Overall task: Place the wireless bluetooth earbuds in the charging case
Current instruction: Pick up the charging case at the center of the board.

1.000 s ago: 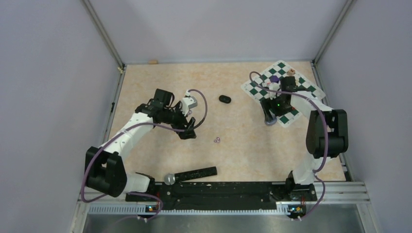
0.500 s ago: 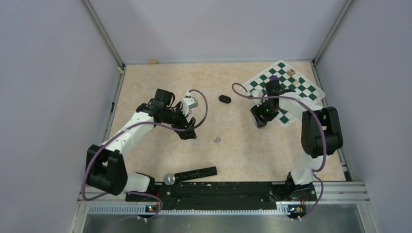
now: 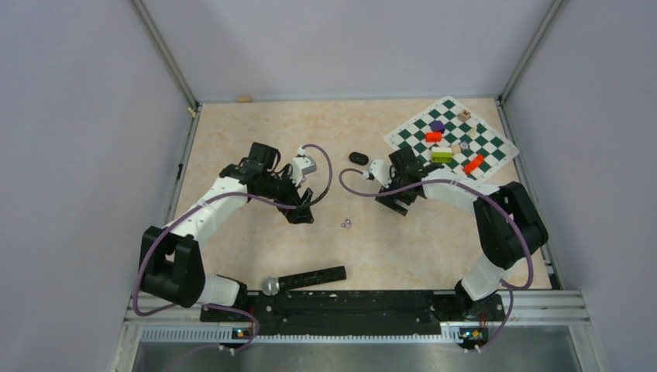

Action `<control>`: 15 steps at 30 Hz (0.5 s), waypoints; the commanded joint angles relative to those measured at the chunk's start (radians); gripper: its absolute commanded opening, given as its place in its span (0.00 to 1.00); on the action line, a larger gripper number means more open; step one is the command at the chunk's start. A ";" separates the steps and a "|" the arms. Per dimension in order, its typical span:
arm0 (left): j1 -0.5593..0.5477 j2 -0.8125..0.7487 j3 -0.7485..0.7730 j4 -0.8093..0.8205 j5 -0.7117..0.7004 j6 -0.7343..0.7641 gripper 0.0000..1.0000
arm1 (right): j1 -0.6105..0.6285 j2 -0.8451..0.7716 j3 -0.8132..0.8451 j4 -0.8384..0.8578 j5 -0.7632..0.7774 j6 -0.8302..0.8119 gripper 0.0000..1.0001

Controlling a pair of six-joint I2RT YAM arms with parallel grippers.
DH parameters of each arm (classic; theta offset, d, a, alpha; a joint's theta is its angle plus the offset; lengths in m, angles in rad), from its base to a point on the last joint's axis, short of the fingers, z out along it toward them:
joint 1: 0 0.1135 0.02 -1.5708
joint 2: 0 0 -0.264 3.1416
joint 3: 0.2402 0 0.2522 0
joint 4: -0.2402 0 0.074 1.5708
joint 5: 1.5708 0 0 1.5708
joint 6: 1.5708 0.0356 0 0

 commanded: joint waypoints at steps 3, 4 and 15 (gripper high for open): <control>0.002 0.005 0.036 0.000 0.030 0.005 0.99 | -0.023 -0.044 0.019 0.103 0.118 0.047 0.87; 0.003 0.005 0.037 -0.002 0.032 0.006 0.99 | -0.025 -0.047 0.021 0.107 0.122 0.054 0.87; 0.002 0.015 0.040 -0.008 0.042 0.013 0.99 | -0.097 -0.137 0.109 -0.095 -0.404 0.117 0.83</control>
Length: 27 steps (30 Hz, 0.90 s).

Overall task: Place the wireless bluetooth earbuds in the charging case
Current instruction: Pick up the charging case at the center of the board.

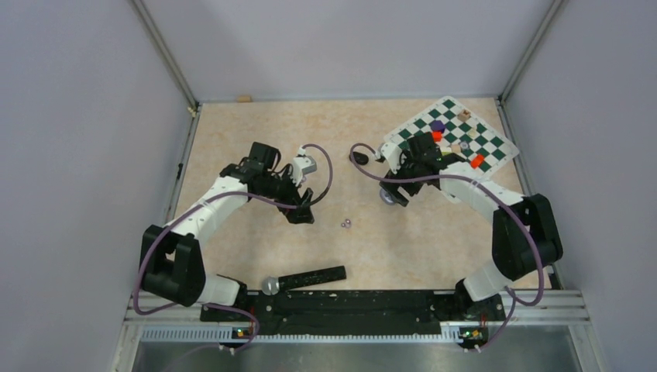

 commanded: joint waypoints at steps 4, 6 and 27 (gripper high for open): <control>0.002 0.010 0.041 -0.011 0.029 0.015 0.99 | 0.005 0.042 0.094 -0.042 -0.168 0.104 0.76; 0.002 0.007 0.043 -0.010 0.020 0.010 0.99 | 0.006 0.089 0.100 -0.043 -0.151 0.118 0.73; 0.069 -0.045 0.051 0.086 -0.097 -0.089 0.99 | 0.061 0.165 0.072 0.020 -0.025 0.135 0.58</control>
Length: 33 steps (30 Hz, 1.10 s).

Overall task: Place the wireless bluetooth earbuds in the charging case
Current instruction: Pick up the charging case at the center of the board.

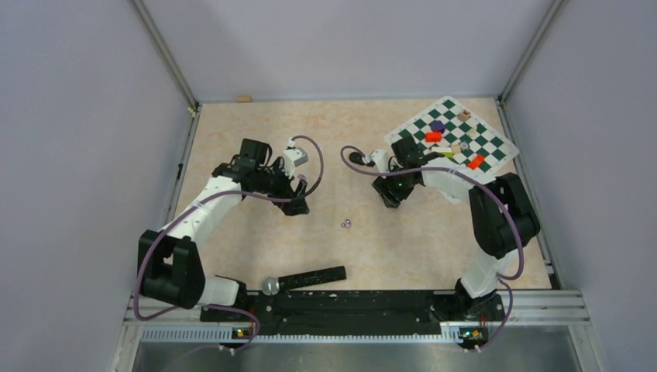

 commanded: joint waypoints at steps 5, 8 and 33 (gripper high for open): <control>0.041 -0.066 0.054 0.120 -0.186 -0.108 0.99 | 0.037 -0.007 -0.010 0.034 0.046 -0.002 0.60; 0.049 -0.090 0.076 0.159 -0.269 -0.130 0.99 | 0.042 0.005 -0.012 0.040 0.067 -0.001 0.62; 0.131 0.001 0.213 0.536 -0.068 -0.681 0.99 | 0.052 -0.149 -0.050 0.095 0.079 -0.050 0.31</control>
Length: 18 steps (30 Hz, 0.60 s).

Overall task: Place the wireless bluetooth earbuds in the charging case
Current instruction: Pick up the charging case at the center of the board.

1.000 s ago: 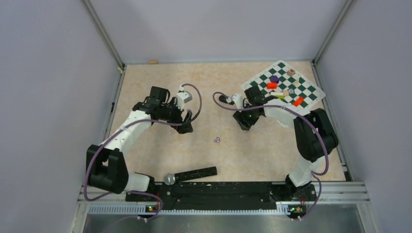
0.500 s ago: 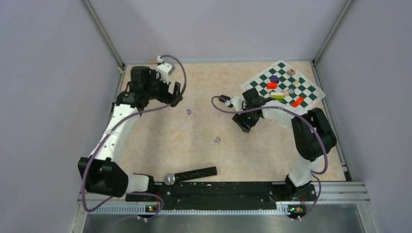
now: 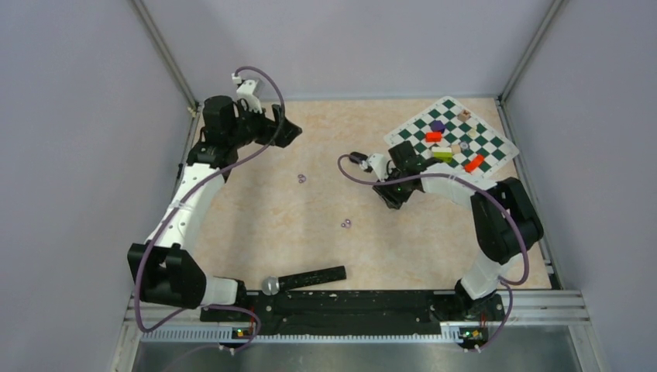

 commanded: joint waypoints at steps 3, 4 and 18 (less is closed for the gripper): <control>-0.007 0.048 -0.120 0.218 0.214 -0.188 0.96 | 0.009 -0.260 -0.016 0.102 -0.029 -0.003 0.31; -0.014 0.064 -0.117 0.221 0.249 -0.190 0.95 | 0.010 -0.302 -0.018 0.128 -0.033 -0.004 0.31; -0.210 0.195 -0.117 0.267 0.382 -0.177 0.93 | 0.124 -0.567 -0.135 0.419 0.022 -0.042 0.29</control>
